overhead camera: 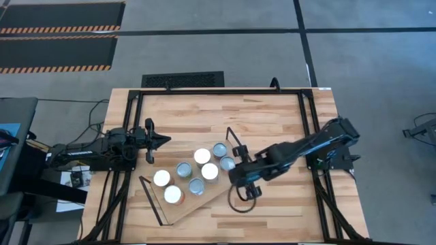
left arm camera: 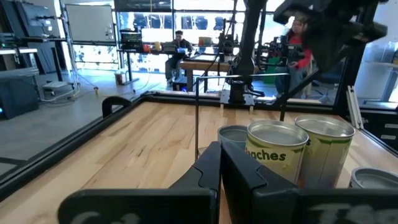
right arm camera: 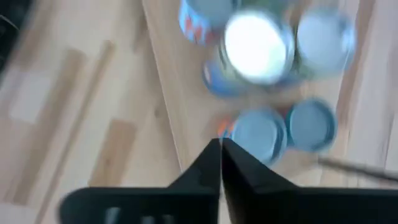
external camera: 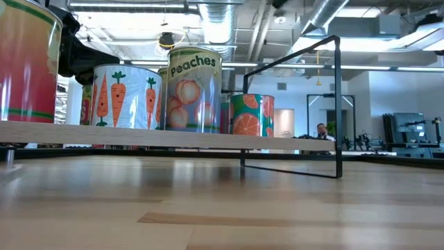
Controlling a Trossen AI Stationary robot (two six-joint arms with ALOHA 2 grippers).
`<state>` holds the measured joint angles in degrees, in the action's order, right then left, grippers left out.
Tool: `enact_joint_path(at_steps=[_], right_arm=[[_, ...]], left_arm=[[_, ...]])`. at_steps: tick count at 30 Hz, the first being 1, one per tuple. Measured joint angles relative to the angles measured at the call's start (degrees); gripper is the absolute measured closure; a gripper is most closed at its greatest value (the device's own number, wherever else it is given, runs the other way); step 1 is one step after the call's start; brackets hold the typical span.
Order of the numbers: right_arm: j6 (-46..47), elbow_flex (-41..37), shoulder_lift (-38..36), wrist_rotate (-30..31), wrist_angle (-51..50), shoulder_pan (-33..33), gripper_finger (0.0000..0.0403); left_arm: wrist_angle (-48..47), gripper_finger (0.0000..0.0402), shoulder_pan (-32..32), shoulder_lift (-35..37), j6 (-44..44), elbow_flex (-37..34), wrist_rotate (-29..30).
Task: Pick and place cans onto a shelf
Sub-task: Return to Home Position
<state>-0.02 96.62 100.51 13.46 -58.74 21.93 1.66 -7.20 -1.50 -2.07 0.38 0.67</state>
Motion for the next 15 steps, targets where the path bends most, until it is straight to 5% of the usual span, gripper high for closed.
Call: enact_joint_path(at_steps=[15], right_arm=[[-10.82,-42.36,-34.23,-1.12,45.73,-2.26,0.0393]], left_arm=[[0.02,0.0401,-0.02,0.0,1.57,-0.02,0.07]])
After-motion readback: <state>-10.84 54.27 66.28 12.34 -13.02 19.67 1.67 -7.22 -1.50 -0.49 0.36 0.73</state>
